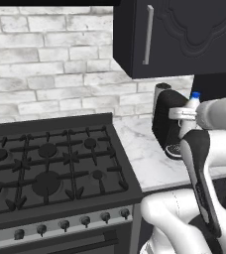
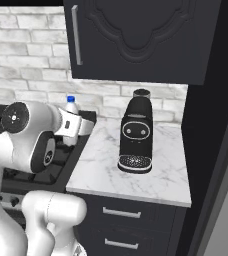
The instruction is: Take the bottled waters from the counter and place them in the freezer to freeze. Close the freezer door after placing the bottles.
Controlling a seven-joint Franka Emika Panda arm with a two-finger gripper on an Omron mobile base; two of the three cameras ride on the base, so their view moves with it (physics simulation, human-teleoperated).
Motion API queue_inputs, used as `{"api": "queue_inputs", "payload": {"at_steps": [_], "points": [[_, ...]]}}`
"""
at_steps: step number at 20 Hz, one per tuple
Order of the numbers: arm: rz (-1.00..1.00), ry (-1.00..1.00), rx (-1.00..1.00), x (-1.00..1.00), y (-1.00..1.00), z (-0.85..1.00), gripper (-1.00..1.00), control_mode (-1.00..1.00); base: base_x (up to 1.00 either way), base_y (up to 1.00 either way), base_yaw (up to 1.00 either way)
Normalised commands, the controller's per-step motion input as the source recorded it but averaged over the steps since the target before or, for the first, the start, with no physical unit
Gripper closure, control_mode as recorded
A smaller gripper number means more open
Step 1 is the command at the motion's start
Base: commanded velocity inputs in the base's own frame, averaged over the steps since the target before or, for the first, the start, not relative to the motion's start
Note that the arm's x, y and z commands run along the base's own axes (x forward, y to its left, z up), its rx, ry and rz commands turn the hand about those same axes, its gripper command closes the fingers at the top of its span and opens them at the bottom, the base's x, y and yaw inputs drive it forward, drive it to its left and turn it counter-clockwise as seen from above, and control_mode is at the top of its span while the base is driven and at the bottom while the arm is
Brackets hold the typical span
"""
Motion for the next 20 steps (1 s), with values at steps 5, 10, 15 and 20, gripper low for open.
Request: {"api": "queue_inputs", "payload": {"at_steps": [5, 10, 15, 20], "points": [[0.12, -0.12, -0.03, -0.78, 0.31, 0.4, 1.0, -1.0, 0.0, 0.0, 0.0], [0.01, -0.18, -0.19, -0.79, 0.29, 0.18, 1.0, -1.0, 0.0, 0.0, 0.0], [0.0, -0.16, -0.08, -0.76, 0.13, 0.05, 1.0, -1.0, 0.0, 0.0, 0.0], [0.0, -0.1, 0.06, -0.74, 0.0, -0.01, 1.0, -1.0, 0.0, 0.0, 0.0]]}}
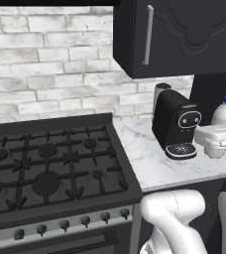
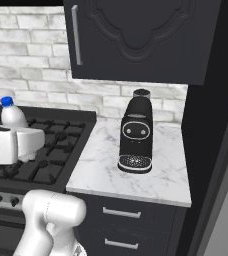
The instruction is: Take the bottled waters from the counter and place them in the freezer to freeze. Close the freezer door after placing the bottles.
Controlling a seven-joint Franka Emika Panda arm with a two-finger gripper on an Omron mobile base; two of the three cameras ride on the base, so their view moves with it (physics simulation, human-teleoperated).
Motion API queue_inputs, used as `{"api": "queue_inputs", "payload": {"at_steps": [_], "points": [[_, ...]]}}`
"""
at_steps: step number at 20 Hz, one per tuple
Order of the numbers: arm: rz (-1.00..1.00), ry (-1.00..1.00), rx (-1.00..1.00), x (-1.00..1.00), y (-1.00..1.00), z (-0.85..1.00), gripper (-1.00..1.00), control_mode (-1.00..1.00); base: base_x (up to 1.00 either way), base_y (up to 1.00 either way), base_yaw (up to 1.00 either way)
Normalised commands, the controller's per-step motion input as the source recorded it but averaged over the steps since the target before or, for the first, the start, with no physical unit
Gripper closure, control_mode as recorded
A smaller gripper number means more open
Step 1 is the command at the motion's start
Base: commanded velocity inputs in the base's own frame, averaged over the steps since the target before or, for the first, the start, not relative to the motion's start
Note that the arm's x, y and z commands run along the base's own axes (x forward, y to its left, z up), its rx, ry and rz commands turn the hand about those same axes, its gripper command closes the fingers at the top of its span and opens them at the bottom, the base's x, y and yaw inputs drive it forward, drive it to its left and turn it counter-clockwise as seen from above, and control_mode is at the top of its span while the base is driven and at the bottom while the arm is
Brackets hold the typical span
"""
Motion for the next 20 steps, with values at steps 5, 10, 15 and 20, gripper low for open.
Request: {"api": "queue_inputs", "payload": {"at_steps": [5, 10, 15, 20], "points": [[0.0, 0.0, 0.02, -0.15, 0.0, 0.0, 1.0, -1.0, 0.0, 0.0, 0.0], [0.0, 0.0, 0.0, 0.0, 0.0, 0.0, 1.0, -1.0, 0.0, 0.0, 0.0], [0.0, 0.0, 0.0, -0.05, 0.0, 0.0, 1.0, 1.0, -0.05, 0.0, 0.0], [0.0, 0.0, 0.0, 0.0, 0.0, 0.0, 1.0, 1.0, -0.48, 0.0, 0.0]]}}
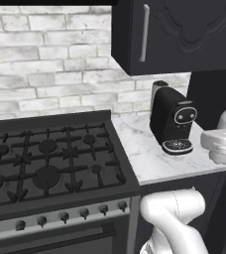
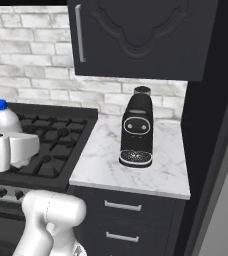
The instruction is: Take the bottled waters from the counter and place them in the freezer to freeze. Close the freezer door after placing the bottles.
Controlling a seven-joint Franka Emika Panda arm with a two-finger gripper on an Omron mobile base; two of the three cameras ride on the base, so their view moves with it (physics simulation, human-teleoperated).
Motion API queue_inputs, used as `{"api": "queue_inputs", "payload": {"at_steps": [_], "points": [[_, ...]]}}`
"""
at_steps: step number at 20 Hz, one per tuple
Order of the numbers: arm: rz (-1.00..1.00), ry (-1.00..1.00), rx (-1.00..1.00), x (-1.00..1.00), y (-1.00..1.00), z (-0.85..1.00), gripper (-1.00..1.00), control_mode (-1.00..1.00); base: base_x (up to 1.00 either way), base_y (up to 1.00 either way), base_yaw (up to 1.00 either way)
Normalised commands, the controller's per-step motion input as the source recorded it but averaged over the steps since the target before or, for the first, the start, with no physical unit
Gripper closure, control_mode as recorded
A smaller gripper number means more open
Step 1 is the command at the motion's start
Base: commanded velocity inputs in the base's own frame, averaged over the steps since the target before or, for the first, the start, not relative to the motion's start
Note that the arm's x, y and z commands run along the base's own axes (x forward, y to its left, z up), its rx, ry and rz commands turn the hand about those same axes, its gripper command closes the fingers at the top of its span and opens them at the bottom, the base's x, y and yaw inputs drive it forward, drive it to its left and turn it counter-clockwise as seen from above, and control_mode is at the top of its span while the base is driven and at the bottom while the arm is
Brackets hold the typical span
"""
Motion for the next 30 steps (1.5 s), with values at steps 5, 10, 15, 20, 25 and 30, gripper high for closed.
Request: {"api": "queue_inputs", "payload": {"at_steps": [5, 10, 15, 20, 25, 30], "points": [[0.0, 0.0, 0.0, 0.0, 0.0, 0.0, 1.0, 1.0, -0.53, 0.0, -0.03], [0.0, 0.0, 0.0, 0.0, 0.0, 0.0, 1.0, 1.0, -0.5, -0.11, -0.07], [0.0, 0.0, 0.0, 0.0, 0.0, 0.0, 1.0, 1.0, -0.89, -0.48, -0.13], [0.0, 0.0, 0.0, 0.0, 0.0, 0.0, 1.0, 1.0, -0.73, -0.53, -0.13], [0.0, 0.0, 0.0, 0.0, 0.0, 0.0, 1.0, 1.0, -0.18, -0.72, -0.03], [0.0, 0.0, 0.0, 0.0, 0.0, 0.0, 1.0, 1.0, 0.0, -0.8, -0.02]]}}
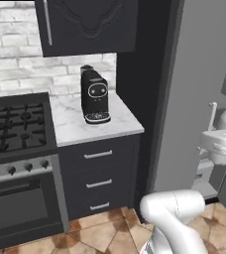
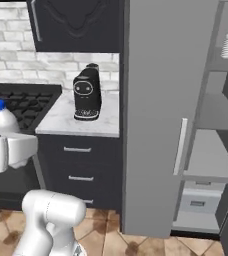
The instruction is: Take the bottled waters from the counter and place them in the freezer to freeze. Close the freezer door after placing the bottles.
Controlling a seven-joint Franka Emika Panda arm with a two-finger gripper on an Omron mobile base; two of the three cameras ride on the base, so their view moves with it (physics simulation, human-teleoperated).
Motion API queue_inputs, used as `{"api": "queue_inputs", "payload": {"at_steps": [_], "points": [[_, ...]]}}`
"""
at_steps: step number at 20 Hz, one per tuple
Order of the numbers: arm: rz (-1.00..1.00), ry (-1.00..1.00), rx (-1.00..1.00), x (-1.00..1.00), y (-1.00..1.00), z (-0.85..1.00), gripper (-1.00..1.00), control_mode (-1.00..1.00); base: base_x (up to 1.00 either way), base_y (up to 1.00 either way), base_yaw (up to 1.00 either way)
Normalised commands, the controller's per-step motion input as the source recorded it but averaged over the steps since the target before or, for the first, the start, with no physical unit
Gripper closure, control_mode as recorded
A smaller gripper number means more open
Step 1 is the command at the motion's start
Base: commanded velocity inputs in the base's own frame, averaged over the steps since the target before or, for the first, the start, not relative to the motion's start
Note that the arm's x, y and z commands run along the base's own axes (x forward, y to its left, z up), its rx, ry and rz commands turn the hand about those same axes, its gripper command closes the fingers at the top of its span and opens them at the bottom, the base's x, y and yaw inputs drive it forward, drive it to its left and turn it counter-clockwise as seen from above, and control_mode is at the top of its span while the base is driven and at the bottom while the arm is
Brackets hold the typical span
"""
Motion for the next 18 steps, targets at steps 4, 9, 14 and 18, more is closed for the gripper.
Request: {"api": "queue_inputs", "payload": {"at_steps": [4, 9, 14, 18], "points": [[0.0, 0.0, 0.0, 0.0, 0.0, 0.0, 1.0, 1.0, 0.08, -0.57, 0.0], [0.0, 0.0, 0.0, 0.0, 0.0, 0.0, 1.0, 1.0, 0.15, -0.66, 0.11], [0.0, 0.0, 0.0, 0.0, 0.0, 0.0, 1.0, 1.0, 0.31, -0.67, 0.17], [0.0, 0.0, 0.0, 0.0, 0.0, 0.0, 1.0, 1.0, 0.36, -0.53, 0.16]]}}
